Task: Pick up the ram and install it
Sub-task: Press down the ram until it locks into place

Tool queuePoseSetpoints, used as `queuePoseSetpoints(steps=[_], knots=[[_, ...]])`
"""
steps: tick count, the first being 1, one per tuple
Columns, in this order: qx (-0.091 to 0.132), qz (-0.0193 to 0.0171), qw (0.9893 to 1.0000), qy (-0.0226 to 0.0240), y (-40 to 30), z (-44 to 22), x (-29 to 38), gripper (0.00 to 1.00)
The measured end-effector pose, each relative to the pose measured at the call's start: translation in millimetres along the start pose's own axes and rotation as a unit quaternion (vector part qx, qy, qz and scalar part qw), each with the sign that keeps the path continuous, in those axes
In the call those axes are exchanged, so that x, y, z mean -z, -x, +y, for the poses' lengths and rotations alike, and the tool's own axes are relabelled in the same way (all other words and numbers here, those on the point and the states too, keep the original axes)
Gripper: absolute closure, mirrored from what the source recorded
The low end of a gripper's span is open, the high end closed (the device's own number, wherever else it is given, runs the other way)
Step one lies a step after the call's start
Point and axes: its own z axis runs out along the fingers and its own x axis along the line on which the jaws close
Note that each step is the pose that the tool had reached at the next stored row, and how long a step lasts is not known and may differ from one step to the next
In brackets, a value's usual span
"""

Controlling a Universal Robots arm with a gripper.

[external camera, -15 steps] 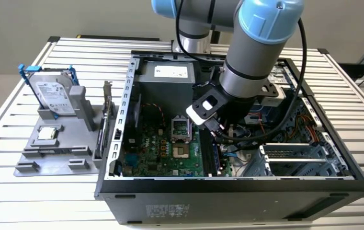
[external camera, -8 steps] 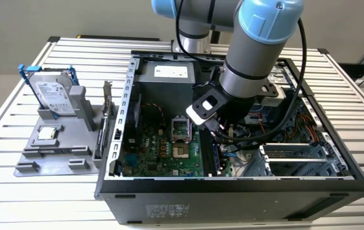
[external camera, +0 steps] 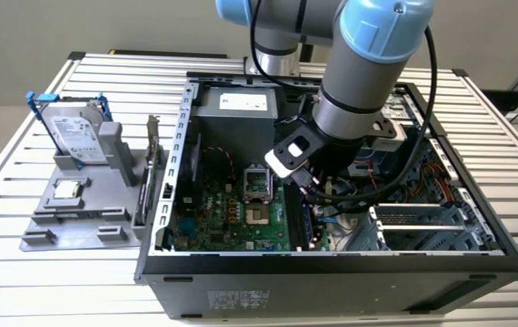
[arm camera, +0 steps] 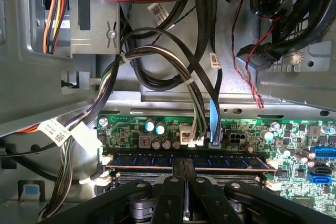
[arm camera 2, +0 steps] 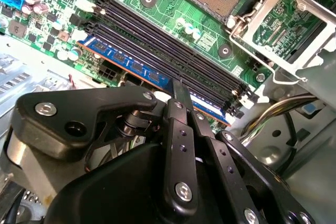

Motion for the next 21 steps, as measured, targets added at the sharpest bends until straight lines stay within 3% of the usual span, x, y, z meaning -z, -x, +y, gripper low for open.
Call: queuePoseSetpoints(steps=[16,17,21], knots=[[0.0,-0.0005,1.0,-0.0001,0.2,-1.4,33.5,1.0],[0.0,-0.0004,1.0,-0.0001,0.2,-1.7,40.3,1.0],[0.0,-0.0004,1.0,-0.0001,0.2,-1.9,45.6,1.0]])
